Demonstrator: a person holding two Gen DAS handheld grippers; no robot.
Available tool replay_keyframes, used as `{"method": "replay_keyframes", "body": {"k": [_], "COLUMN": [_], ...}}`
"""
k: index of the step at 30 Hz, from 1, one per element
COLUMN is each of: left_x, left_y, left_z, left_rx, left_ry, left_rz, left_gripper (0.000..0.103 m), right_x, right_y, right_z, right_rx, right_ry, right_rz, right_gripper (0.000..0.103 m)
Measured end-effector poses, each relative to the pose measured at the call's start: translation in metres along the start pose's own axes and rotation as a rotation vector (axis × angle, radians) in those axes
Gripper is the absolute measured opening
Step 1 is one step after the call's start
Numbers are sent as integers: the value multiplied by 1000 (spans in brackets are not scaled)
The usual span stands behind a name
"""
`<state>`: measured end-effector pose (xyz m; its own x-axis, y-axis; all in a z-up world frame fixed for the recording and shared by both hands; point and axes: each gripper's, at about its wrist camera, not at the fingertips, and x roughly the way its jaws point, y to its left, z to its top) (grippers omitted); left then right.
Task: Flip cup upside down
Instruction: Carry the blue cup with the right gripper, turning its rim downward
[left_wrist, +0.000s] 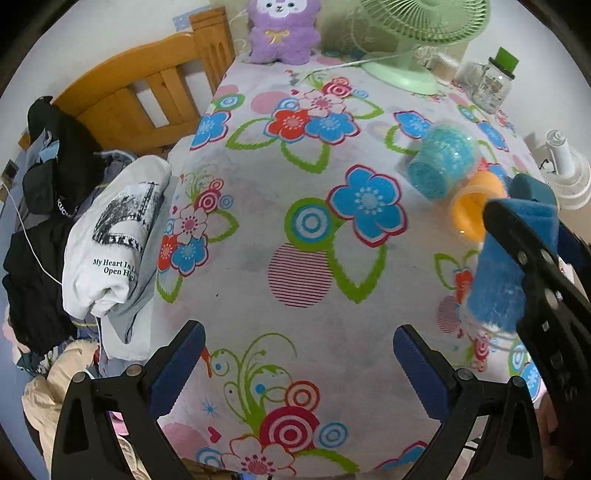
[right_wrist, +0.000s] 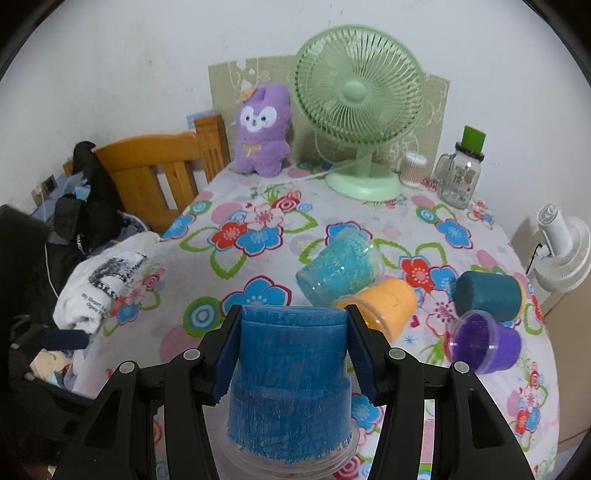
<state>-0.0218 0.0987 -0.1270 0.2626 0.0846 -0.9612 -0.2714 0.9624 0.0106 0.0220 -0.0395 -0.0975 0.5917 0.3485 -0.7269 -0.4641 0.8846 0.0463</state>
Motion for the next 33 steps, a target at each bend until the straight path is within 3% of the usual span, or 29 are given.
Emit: {"method": "replay_keyframes", "body": {"k": [19,33], "left_x": [50,63], "left_y": [14,3], "left_z": [7,3], "left_rx": [-7,22], "left_ry": [55,104], "left_rz": [-14,-40], "left_gripper": [103,103], "right_x": [78,69], "right_y": [39,30], "right_z": [6,-14], "right_rx": [-41,34], "right_ry": [3,19], "right_rz": [47,69], "right_gripper": [56,57]}}
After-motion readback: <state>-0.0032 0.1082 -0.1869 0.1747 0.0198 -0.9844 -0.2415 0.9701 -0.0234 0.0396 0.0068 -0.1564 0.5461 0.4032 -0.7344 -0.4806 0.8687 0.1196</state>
